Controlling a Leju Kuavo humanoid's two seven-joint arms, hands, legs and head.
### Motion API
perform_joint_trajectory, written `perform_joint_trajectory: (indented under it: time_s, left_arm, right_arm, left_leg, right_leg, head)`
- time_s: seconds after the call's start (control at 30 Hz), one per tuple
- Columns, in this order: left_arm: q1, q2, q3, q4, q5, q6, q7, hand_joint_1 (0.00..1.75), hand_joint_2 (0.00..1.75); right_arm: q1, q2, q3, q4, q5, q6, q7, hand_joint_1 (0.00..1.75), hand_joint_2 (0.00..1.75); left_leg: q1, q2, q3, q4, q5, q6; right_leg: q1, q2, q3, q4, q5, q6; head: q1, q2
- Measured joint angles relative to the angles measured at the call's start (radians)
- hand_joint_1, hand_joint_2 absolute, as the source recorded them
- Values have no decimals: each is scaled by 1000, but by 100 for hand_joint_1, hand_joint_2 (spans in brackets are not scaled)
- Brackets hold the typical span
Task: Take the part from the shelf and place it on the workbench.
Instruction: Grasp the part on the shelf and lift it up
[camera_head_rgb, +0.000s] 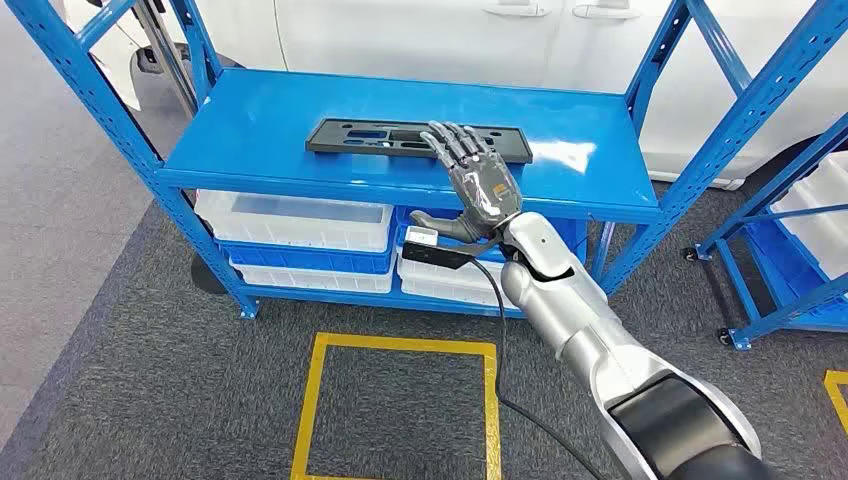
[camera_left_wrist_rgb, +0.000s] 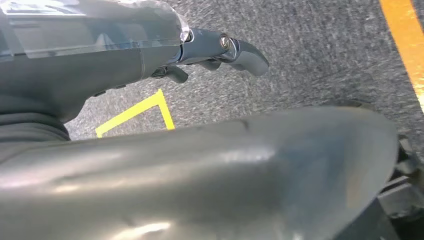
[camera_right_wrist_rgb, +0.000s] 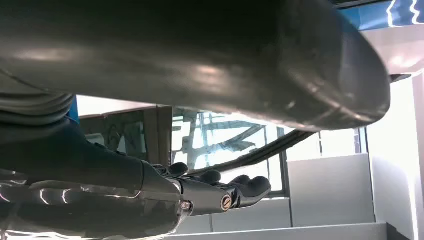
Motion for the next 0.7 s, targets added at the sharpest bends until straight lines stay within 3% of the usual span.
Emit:
perform_joint_trajectory:
  time_s: [0.07,0.1,0.13,0.2,0.27,0.33,0.4,0.47,0.57,0.6,0.63,0.7]
  left_arm:
    - [1,0,0,0,0,0,0,0,0]
    - [1,0,0,0,0,0,0,0,0]
    - [1,0,0,0,0,0,0,0,0]
    - [2,-1,0,0,0,0,0,0,0]
    - [0,-2,0,1,0,0,0,0,0]
    - [-1,-3,0,2,1,0,0,0,0]
    - [-1,-3,0,2,1,0,0,0,0]
    - [-1,-2,0,2,1,0,0,0,0]
    - [0,-2,1,2,3,0,0,0,0]
    - [0,-2,1,2,4,1,0,0,0]
    - [1,-2,1,2,4,1,0,0,0]
    - [2,-2,1,2,4,2,0,0,0]
  right_arm:
    - [4,0,0,1,0,1,0,0,0]
    - [7,0,0,2,1,2,0,0,0]
    - [9,0,0,3,1,2,0,0,0]
    - [9,0,0,3,1,1,1,0,0]
    - [9,0,0,3,1,0,1,0,0]
    - [10,0,0,3,3,0,1,0,87]
    - [11,0,0,2,4,-1,1,0,175]
    - [8,0,0,2,6,0,2,0,175]
    - [7,3,1,3,4,4,-1,0,44]
    - [7,3,1,3,2,5,-2,0,0]
    - [7,4,1,4,0,5,-4,0,0]
    - [6,5,1,4,-1,6,-6,0,0]
  left_leg:
    - [0,0,3,1,-4,1]
    - [-1,-1,7,1,-9,1]
    - [-1,-3,13,2,-14,0]
    - [-1,-5,30,3,-28,-4]
    - [-5,-6,38,7,-40,-12]
    - [-6,-5,37,7,-46,-22]
    - [-6,-3,38,12,-57,-32]
    - [-5,-2,11,78,-92,-43]
    - [1,-1,-97,273,-161,-55]
    - [2,-1,-121,301,-156,-57]
    - [3,-1,-126,291,-132,-58]
    - [5,0,-85,171,-45,-55]
  right_leg:
    - [0,0,-35,45,-1,1]
    - [0,0,-57,64,11,1]
    - [0,0,-58,43,43,-1]
    - [1,0,-11,-91,136,-9]
    - [7,-1,33,-201,183,-20]
    - [13,1,43,-226,176,-30]
    - [7,3,50,-232,171,-38]
    - [1,3,63,-240,167,-47]
    - [2,2,74,-240,157,-55]
    - [2,3,77,-240,153,-54]
    - [1,3,81,-239,149,-53]
    - [1,4,95,-237,137,-49]
  head:
    - [0,0]
    - [0,0]
    - [0,0]
    - [0,0]
    - [0,0]
    - [0,0]
    - [0,0]
    - [0,0]
    - [0,0]
    - [0,0]
    - [0,0]
    - [0,0]
